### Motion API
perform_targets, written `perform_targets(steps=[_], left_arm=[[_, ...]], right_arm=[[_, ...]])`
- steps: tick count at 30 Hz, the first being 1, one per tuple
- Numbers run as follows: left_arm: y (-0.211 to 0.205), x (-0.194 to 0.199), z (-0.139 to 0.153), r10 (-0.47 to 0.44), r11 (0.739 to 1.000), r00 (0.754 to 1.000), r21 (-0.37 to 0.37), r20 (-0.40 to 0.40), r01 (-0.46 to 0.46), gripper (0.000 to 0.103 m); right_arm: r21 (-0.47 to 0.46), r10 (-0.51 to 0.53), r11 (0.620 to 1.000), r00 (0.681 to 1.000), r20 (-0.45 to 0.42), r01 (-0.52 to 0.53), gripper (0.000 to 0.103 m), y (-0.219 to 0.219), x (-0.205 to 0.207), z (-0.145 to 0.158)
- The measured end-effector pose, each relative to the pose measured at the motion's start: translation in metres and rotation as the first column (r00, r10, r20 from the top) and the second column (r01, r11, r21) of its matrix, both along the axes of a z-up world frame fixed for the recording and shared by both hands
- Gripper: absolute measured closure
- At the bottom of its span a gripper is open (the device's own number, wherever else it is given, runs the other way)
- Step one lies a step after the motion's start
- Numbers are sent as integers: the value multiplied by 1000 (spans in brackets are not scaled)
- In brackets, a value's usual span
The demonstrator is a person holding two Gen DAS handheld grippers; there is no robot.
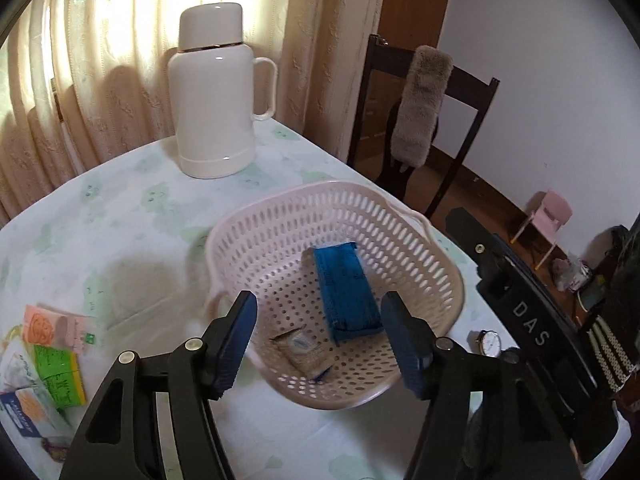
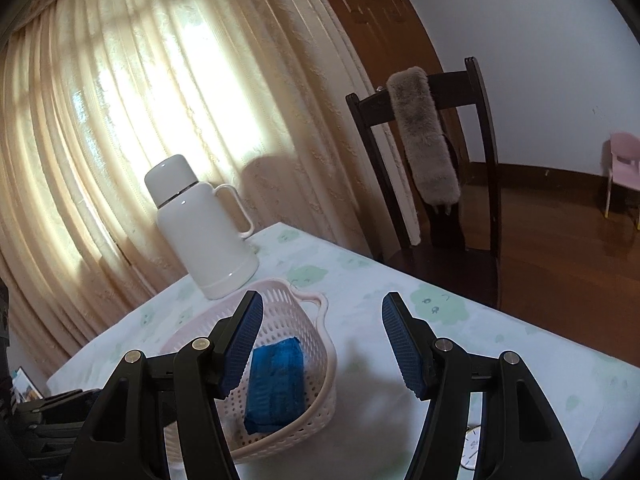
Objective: Organize snacks
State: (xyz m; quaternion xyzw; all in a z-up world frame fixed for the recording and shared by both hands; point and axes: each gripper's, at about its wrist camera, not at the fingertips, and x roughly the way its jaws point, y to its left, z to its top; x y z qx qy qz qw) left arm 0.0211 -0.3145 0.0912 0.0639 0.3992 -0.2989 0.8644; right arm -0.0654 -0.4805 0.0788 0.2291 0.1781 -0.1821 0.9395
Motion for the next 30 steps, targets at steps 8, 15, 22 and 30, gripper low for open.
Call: perform_targets(steps=[8, 15, 22, 30], left_arm=[[25, -1, 3, 82, 997, 996, 14, 23, -82, 41], [63, -5, 6, 168, 985, 984, 20, 61, -169, 38], [118, -1, 4, 282, 959, 958, 6, 50, -283, 30], [189, 7, -3, 426, 905, 904, -9, 41, -426, 16]], right_arm=[[-40, 5, 999, 1000, 20, -5, 40, 3, -3, 5], [-87, 41, 995, 999, 25, -38, 40, 14, -1, 7], [-140, 61, 988, 998, 8, -60, 40, 25, 5, 6], [-182, 75, 980, 997, -27, -78, 29, 35, 12, 1]])
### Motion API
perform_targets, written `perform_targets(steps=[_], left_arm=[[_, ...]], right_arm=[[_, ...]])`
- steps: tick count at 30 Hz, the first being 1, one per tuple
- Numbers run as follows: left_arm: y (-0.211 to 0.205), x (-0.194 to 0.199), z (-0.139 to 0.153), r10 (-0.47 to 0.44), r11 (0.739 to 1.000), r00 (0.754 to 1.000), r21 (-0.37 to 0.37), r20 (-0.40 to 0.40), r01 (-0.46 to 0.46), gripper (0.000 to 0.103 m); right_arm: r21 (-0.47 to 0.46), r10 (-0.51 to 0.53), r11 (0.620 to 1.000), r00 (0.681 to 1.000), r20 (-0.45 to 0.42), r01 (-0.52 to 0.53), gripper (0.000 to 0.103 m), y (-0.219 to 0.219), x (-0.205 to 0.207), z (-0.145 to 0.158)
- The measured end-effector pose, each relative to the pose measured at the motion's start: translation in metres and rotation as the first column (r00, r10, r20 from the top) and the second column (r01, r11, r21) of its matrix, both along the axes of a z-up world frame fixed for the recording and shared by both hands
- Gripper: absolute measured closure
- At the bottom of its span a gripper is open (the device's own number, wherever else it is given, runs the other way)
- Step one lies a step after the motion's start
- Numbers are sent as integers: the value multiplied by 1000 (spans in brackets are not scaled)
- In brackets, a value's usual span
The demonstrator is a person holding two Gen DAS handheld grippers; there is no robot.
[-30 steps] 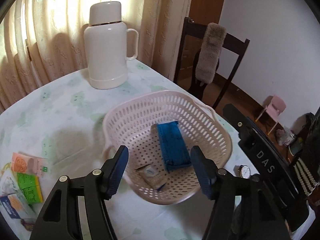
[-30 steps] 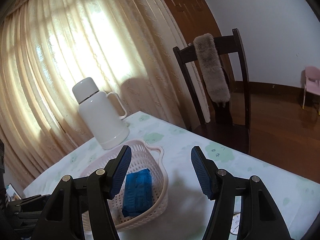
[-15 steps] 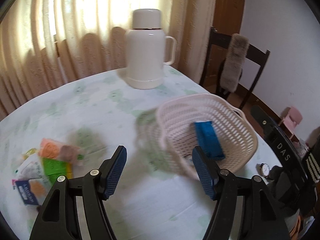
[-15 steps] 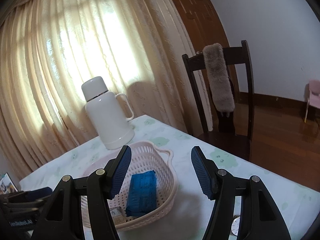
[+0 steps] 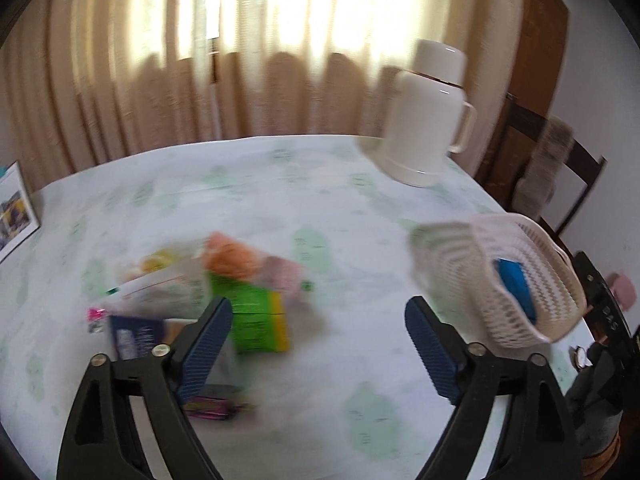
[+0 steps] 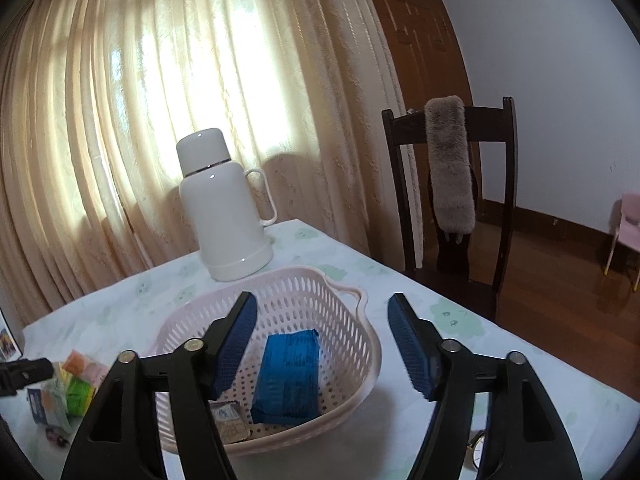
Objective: Organize snacks
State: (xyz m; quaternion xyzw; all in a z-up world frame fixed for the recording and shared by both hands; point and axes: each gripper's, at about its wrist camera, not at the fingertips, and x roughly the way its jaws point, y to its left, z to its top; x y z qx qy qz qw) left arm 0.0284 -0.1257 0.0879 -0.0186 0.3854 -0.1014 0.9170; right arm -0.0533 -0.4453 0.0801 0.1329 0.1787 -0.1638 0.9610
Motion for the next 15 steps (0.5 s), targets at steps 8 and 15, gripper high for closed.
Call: perform_targets(steps=[8, 15], left_arm=[[61, 18, -18, 188, 982, 981, 13, -47, -188, 14], [67, 36, -41, 227, 971, 971, 93, -73, -220, 14]], right_arm=[[-54, -9, 998, 1000, 1, 9, 28, 10, 0, -2], [-84, -24, 996, 1000, -11, 23, 28, 15, 1, -3]])
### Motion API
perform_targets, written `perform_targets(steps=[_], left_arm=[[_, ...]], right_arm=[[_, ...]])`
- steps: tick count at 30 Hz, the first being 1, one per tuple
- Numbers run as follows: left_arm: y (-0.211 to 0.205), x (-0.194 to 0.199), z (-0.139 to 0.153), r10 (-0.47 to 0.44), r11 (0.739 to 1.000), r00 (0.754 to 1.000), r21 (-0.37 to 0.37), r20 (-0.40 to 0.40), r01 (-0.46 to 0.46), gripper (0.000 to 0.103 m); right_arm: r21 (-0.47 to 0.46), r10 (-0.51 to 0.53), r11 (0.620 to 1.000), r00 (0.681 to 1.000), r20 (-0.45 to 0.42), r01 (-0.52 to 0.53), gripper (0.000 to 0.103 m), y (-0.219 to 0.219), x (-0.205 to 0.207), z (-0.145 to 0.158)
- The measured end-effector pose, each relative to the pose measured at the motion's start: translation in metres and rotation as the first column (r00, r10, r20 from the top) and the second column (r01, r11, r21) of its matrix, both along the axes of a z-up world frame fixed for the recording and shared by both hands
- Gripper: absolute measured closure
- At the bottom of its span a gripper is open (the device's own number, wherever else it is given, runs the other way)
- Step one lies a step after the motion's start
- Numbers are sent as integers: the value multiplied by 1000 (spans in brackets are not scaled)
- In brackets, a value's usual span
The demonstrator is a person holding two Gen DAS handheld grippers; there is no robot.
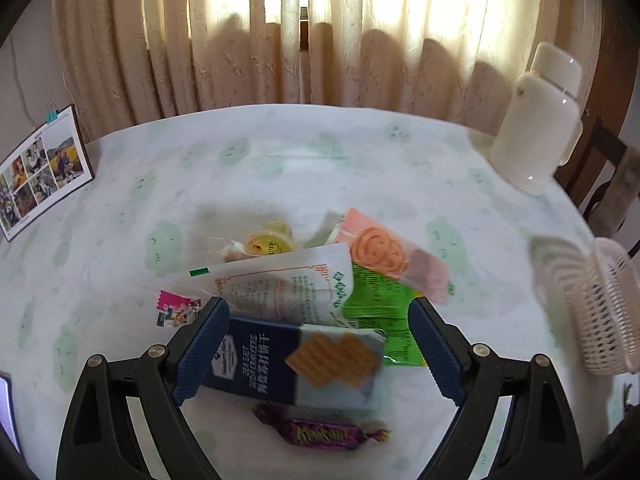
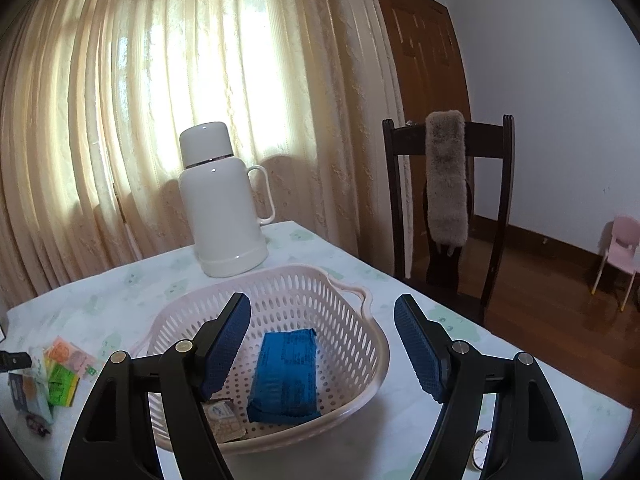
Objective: Organize snacks
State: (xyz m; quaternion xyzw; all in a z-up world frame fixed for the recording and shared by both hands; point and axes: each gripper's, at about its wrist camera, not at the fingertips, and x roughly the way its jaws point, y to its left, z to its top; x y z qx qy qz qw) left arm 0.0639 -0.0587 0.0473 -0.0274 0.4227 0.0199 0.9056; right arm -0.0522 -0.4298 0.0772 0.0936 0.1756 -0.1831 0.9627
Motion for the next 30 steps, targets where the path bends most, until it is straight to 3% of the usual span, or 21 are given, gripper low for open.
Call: perform_targets(steps=[6, 13, 22, 30], left_arm=[[-1, 0, -12, -27, 998, 999, 49, -35, 29, 14], [23, -19, -18, -22, 999, 998, 48, -64, 25, 14], [84, -55, -15, 94, 994, 993, 66, -64, -90, 14], [116, -70, -17, 147, 988, 986, -24, -80, -150, 14]], right_arm=[[-2, 2, 1000, 1000, -12, -2, 28, 0, 2, -1], [1, 3, 1000, 1000, -8, -3, 28, 0, 3, -1], [0, 12, 1000, 1000, -4, -12, 28, 2, 1, 0], [-12, -1, 1000, 1000, 2, 1, 28, 7, -2, 1]])
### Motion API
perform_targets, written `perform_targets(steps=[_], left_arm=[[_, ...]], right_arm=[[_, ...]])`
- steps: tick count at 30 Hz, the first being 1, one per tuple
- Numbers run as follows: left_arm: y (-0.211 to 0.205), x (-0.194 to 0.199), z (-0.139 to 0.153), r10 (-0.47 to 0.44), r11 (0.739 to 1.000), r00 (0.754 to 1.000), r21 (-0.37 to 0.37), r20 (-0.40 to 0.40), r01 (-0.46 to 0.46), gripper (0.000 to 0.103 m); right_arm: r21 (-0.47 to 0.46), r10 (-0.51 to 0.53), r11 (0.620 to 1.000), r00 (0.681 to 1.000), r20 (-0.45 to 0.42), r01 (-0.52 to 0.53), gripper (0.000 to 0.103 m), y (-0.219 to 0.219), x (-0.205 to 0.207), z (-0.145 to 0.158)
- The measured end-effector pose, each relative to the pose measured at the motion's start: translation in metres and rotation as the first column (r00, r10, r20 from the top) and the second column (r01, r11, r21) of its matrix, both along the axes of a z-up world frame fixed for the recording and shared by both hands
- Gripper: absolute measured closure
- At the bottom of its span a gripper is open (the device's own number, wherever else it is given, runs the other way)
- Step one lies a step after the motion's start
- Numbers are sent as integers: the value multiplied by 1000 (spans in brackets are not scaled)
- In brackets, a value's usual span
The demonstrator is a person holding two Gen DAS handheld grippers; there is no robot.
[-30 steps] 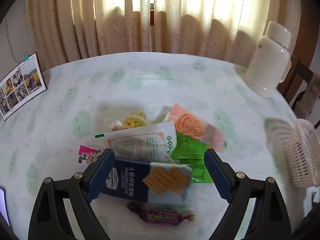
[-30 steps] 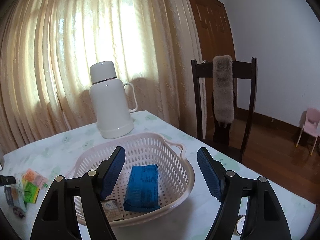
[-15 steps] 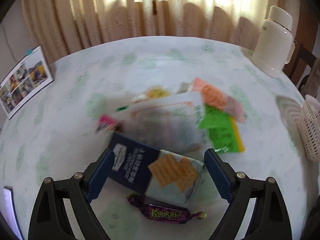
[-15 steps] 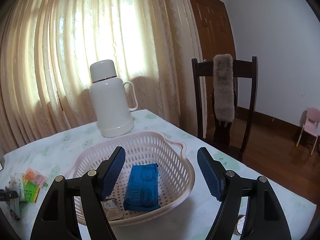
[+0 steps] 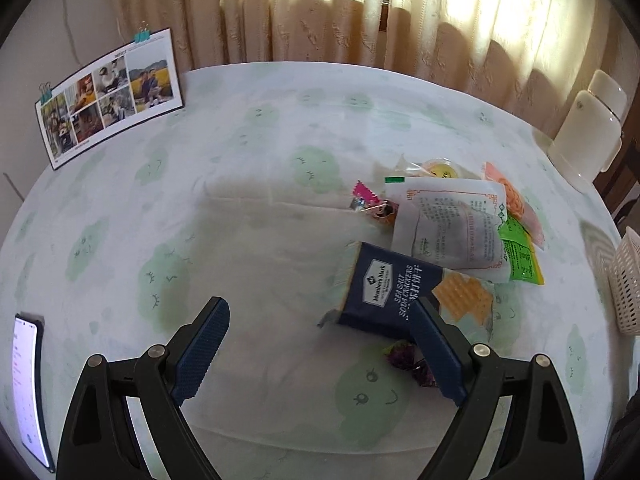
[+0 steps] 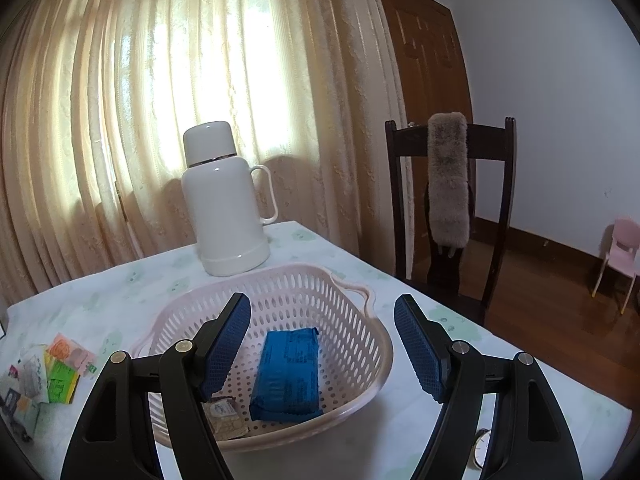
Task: Organize snacks
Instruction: 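Move the right gripper back to the pile toward the purple candy bar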
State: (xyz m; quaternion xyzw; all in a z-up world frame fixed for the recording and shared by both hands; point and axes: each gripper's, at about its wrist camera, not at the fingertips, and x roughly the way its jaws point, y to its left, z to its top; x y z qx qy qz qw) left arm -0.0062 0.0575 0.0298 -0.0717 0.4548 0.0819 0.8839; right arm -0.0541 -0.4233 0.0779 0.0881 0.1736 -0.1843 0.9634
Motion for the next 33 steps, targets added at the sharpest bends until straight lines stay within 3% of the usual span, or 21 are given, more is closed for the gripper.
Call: perform_targets(steps=[4, 8, 10, 13, 15, 18, 21, 24, 33], left_arm=[[2, 0, -6, -11, 999, 1000, -31, -6, 11, 14], [6, 0, -9, -21, 998, 1000, -54, -5, 20, 14], [11, -1, -8, -21, 998, 1000, -63, 3, 21, 14], [17, -6, -4, -12, 998, 1000, -55, 27, 13, 14], [21, -8, -2, -4, 999, 999, -51, 39, 6, 14], [30, -12, 1, 10, 999, 998, -44, 59, -7, 14], [40, -13, 1, 25, 998, 997, -53, 67, -21, 14], [47, -12, -2, 33, 997, 997, -74, 64, -29, 14], [58, -16, -5, 47, 992, 997, -116, 59, -40, 14]], right_arm=[[-23, 22, 999, 1000, 19, -22, 28, 25, -14, 6], [-51, 187, 981, 982, 28, -185, 28, 87, -33, 15], [-44, 315, 948, 949, -12, -315, 28, 122, -34, 15], [10, 489, 871, 866, -104, -491, 28, 171, -24, 8], [84, 587, 809, 793, -165, -582, 28, 200, -12, -1], [187, 693, 720, 680, -237, -668, 28, 238, 3, -14], [224, 742, 667, 605, -289, -711, 28, 271, 12, -23], [217, 753, 646, 566, -334, -731, 28, 300, 15, -35], [136, 685, 677, 552, -476, -723, 28, 351, 31, -56]])
